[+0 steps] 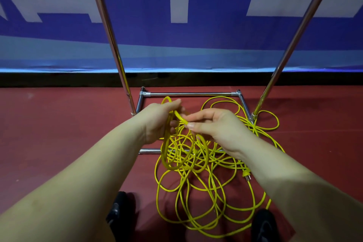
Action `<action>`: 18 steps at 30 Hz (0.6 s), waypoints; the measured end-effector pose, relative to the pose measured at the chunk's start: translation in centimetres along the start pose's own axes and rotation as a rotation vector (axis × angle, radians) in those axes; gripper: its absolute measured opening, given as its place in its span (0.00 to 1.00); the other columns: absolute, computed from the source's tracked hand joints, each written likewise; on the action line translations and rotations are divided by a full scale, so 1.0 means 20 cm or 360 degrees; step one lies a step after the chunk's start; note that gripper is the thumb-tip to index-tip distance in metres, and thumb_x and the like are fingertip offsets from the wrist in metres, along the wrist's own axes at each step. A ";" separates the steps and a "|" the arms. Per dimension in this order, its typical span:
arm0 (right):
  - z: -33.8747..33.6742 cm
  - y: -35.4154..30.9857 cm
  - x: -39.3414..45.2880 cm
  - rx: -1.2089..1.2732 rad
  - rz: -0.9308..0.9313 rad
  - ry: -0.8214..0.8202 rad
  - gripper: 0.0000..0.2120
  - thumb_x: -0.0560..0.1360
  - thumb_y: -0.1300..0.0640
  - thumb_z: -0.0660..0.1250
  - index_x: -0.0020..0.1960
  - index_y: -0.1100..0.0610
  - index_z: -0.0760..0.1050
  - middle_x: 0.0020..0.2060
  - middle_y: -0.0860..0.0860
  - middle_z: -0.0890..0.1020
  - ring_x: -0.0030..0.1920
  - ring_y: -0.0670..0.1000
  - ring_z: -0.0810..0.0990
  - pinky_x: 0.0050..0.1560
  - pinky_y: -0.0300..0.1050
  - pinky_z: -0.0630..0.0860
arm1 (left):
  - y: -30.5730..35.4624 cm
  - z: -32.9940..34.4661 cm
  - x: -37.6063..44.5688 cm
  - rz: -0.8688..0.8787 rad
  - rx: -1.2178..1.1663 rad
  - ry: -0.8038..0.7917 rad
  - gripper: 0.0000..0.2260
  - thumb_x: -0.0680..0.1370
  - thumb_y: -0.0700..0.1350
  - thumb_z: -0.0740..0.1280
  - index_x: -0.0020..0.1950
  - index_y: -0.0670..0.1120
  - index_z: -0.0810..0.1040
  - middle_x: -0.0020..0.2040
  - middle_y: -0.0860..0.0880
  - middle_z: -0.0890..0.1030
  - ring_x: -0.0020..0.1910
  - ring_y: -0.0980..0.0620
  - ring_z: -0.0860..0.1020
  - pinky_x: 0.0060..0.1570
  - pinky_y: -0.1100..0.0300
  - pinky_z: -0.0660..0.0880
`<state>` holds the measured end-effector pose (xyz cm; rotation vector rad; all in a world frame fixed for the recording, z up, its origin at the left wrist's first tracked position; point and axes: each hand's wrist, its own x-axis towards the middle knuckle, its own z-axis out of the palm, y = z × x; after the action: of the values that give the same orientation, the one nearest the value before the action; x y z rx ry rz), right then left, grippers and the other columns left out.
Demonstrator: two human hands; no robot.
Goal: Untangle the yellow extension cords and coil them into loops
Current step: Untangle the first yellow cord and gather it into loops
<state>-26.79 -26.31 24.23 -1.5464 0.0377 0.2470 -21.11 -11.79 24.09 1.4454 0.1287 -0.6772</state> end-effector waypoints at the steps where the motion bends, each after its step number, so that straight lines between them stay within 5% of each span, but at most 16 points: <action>1: 0.01 0.00 0.00 -0.0015 0.0038 -0.0015 0.06 0.71 0.67 0.69 0.43 0.57 0.78 0.27 0.48 0.81 0.26 0.41 0.76 0.27 0.31 0.71 | 0.00 0.01 0.00 0.0024 -0.0015 0.0026 0.14 0.81 0.48 0.57 0.39 0.45 0.72 0.23 0.52 0.74 0.23 0.57 0.66 0.21 0.69 0.64; 3: 0.02 0.00 -0.01 -0.0116 0.0156 -0.0118 0.02 0.74 0.61 0.67 0.44 0.57 0.75 0.29 0.50 0.81 0.26 0.43 0.77 0.27 0.32 0.72 | 0.00 0.01 0.00 0.0077 -0.0017 0.0076 0.14 0.82 0.47 0.55 0.39 0.45 0.71 0.24 0.51 0.77 0.26 0.54 0.67 0.22 0.68 0.66; 6: 0.03 0.00 -0.03 -0.0508 0.0265 -0.0409 0.10 0.79 0.52 0.59 0.42 0.56 0.73 0.30 0.51 0.79 0.27 0.43 0.75 0.29 0.31 0.71 | 0.00 0.01 0.01 0.0152 -0.0028 0.0172 0.14 0.83 0.47 0.54 0.39 0.46 0.70 0.25 0.50 0.79 0.29 0.52 0.70 0.29 0.62 0.68; 10: -0.01 0.05 -0.05 -0.0854 0.0443 -0.0751 0.14 0.80 0.53 0.57 0.38 0.56 0.72 0.33 0.50 0.79 0.33 0.45 0.76 0.38 0.35 0.71 | 0.02 -0.05 0.04 0.0236 -0.0343 0.0273 0.15 0.83 0.48 0.53 0.39 0.46 0.69 0.28 0.47 0.82 0.27 0.52 0.78 0.40 0.56 0.74; 14: -0.09 0.11 -0.04 -0.1311 0.0532 -0.0830 0.05 0.77 0.59 0.64 0.49 0.57 0.78 0.36 0.44 0.77 0.35 0.37 0.74 0.39 0.26 0.67 | 0.05 -0.09 0.03 0.0277 -0.0852 0.0194 0.16 0.84 0.47 0.50 0.38 0.47 0.67 0.28 0.50 0.81 0.30 0.52 0.82 0.39 0.56 0.78; 18: -0.17 0.13 0.00 -0.1398 0.0544 -0.0757 0.06 0.76 0.64 0.63 0.45 0.54 0.72 0.38 0.47 0.79 0.40 0.47 0.76 0.39 0.34 0.70 | 0.07 -0.14 0.03 0.0236 -0.1268 0.0195 0.15 0.83 0.47 0.53 0.37 0.46 0.67 0.20 0.54 0.65 0.17 0.59 0.66 0.23 0.67 0.71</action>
<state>-26.81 -29.69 21.68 -2.3046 -0.2098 0.9972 -19.04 -9.50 24.63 0.7157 0.3412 -0.3451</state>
